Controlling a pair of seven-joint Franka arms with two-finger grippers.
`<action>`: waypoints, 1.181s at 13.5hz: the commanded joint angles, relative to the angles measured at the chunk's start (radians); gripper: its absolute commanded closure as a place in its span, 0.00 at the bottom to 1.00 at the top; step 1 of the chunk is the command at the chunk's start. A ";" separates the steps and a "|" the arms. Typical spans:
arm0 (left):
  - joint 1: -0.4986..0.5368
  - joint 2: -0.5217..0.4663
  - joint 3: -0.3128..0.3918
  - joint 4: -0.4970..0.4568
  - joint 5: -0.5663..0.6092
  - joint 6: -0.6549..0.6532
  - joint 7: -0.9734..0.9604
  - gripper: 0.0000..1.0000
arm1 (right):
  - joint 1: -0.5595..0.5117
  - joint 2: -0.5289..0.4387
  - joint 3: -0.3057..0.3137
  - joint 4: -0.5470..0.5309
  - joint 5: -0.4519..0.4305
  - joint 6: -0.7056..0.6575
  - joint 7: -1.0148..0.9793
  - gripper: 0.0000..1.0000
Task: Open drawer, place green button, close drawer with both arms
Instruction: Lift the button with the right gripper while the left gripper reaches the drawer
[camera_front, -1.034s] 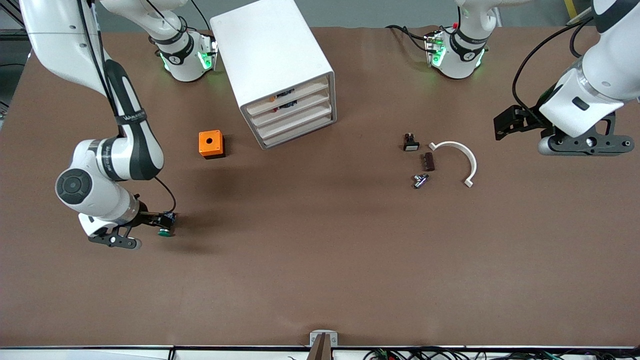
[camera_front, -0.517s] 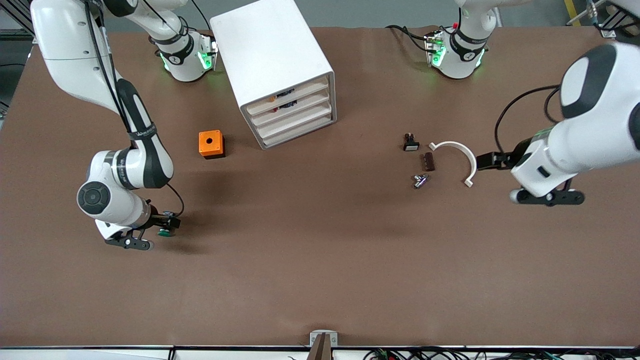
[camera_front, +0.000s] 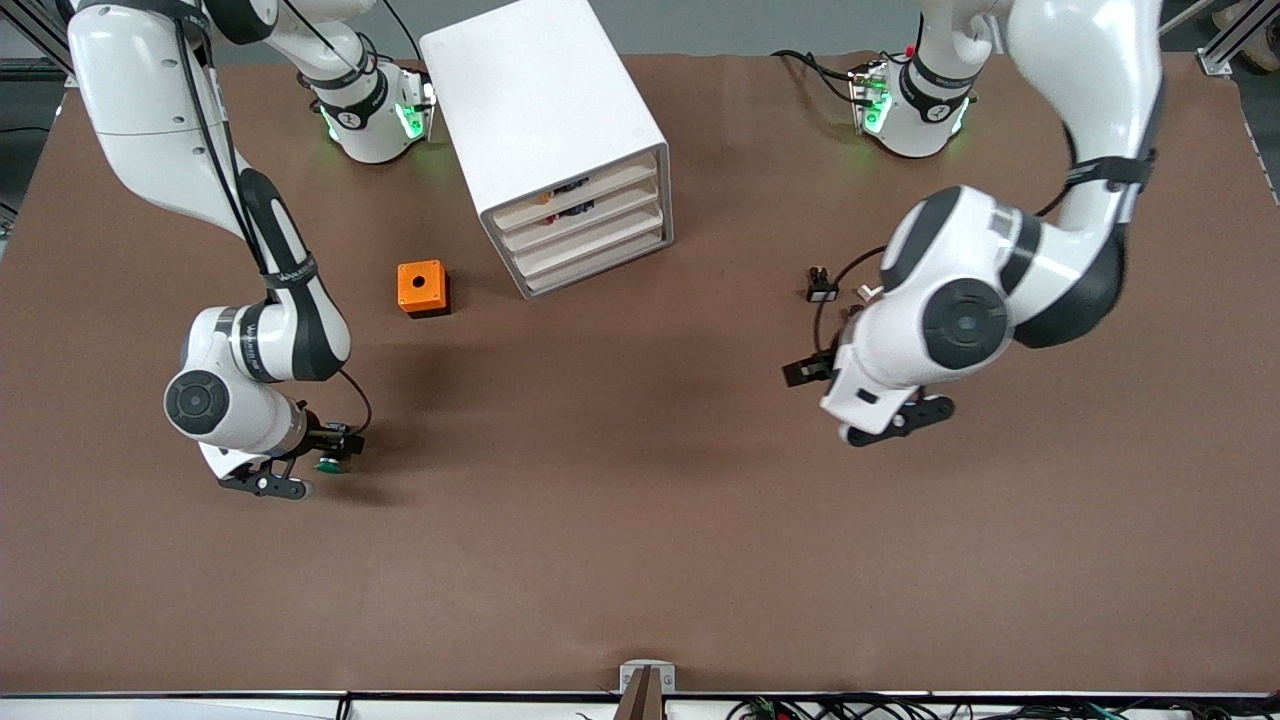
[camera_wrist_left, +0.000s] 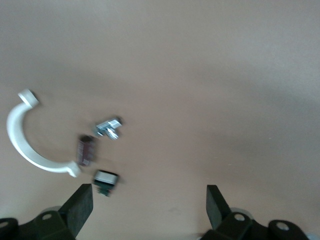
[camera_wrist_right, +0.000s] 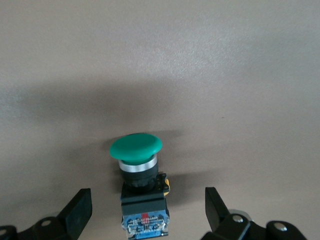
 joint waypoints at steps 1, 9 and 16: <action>-0.075 0.064 0.002 0.022 -0.010 0.040 -0.228 0.00 | -0.014 0.012 0.010 0.010 -0.007 -0.001 -0.005 0.00; -0.197 0.199 0.004 0.021 -0.239 0.065 -0.866 0.00 | -0.015 0.019 0.012 0.008 -0.004 -0.008 -0.005 0.22; -0.235 0.328 0.004 0.018 -0.566 0.063 -1.195 0.00 | -0.010 0.016 0.012 0.013 -0.004 -0.024 -0.006 0.92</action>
